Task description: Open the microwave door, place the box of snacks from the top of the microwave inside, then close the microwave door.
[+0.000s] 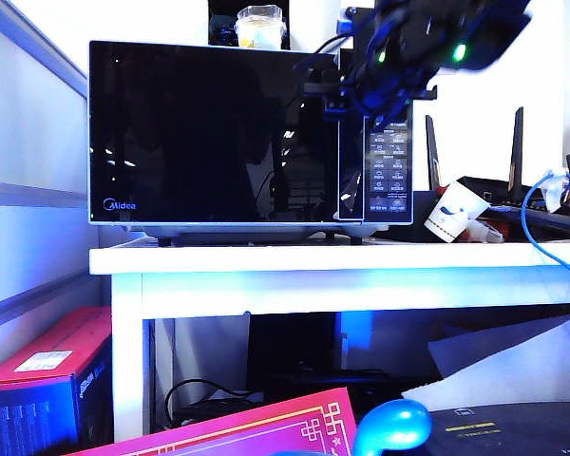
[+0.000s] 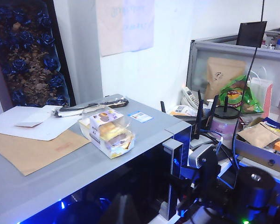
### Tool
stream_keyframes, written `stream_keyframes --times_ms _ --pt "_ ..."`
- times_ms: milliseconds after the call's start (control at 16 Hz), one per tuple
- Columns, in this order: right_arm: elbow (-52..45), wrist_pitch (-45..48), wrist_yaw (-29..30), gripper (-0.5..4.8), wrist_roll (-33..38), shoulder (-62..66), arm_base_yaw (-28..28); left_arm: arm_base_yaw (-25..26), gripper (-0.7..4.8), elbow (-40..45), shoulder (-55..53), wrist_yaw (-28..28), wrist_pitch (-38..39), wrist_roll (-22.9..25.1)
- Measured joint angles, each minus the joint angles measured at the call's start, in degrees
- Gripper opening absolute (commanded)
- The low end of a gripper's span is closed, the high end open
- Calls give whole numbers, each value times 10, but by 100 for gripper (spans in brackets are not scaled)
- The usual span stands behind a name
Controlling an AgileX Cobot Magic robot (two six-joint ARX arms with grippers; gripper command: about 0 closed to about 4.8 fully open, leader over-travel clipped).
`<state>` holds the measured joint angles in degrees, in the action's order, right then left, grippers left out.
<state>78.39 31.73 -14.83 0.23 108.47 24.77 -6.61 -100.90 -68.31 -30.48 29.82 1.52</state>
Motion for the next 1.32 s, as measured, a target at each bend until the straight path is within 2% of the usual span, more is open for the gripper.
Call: stream_keyframes --times_ms 251,627,689,815,940,1316 --pt "0 -89 3 207 2 -39 0 0 -5 0 0 0 0 0" --pt "0 -119 -12 207 0 -64 3 0 -5 0 0 0 0 0" --pt "0 -118 -16 241 0 -63 4 0 -5 0 0 0 0 0" --pt "0 -118 -14 450 -1 -63 7 0 -5 0 0 0 0 0" --pt "0 -114 14 454 0 -63 6 0 -5 0 0 0 0 0" --pt "0 -11 5 453 -2 -33 6 0 -5 0 0 0 0 0"
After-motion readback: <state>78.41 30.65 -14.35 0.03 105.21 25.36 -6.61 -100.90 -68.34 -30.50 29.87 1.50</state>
